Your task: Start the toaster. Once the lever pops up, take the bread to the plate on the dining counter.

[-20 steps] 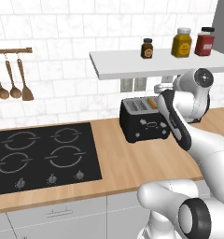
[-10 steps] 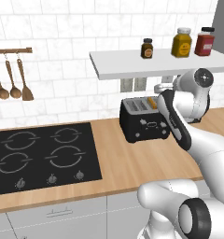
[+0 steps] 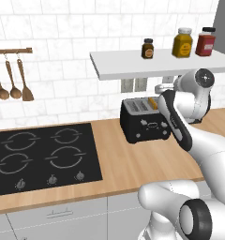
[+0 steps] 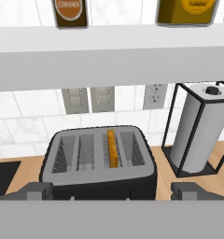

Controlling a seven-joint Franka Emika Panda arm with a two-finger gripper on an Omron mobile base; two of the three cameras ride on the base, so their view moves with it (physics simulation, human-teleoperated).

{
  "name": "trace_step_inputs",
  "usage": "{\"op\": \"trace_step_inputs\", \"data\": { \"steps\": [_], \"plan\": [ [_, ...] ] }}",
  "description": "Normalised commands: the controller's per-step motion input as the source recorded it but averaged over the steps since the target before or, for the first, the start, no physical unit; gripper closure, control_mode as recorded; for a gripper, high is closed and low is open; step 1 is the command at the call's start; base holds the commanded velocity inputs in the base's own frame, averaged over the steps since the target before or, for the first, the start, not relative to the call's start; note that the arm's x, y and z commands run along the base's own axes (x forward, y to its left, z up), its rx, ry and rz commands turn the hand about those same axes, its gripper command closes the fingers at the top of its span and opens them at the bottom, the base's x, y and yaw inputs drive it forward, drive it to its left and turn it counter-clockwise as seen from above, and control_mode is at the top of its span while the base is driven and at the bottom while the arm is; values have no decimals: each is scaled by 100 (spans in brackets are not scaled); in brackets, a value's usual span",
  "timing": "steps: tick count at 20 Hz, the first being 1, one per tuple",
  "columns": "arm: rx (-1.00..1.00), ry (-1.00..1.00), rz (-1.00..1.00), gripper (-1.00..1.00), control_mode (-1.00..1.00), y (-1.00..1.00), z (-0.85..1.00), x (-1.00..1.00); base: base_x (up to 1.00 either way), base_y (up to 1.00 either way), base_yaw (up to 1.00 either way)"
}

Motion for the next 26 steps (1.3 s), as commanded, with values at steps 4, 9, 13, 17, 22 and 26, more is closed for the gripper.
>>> {"op": "trace_step_inputs", "data": {
  "steps": [4,9,13,17,22,26],
  "plan": [
    [0,0,0,-100,-100,0,0,0,0,0,0],
    [0,0,0,-100,-100,0,0,0,0,0,0],
    [0,0,0,-100,-100,0,0,0,0,0,0],
    [0,0,0,-100,-100,0,0,0,0,0,0],
    [0,0,0,-100,-100,0,0,0,0,0,0],
    [0,0,0,-100,-100,0,0,0,0,0,0]
  ]
}}
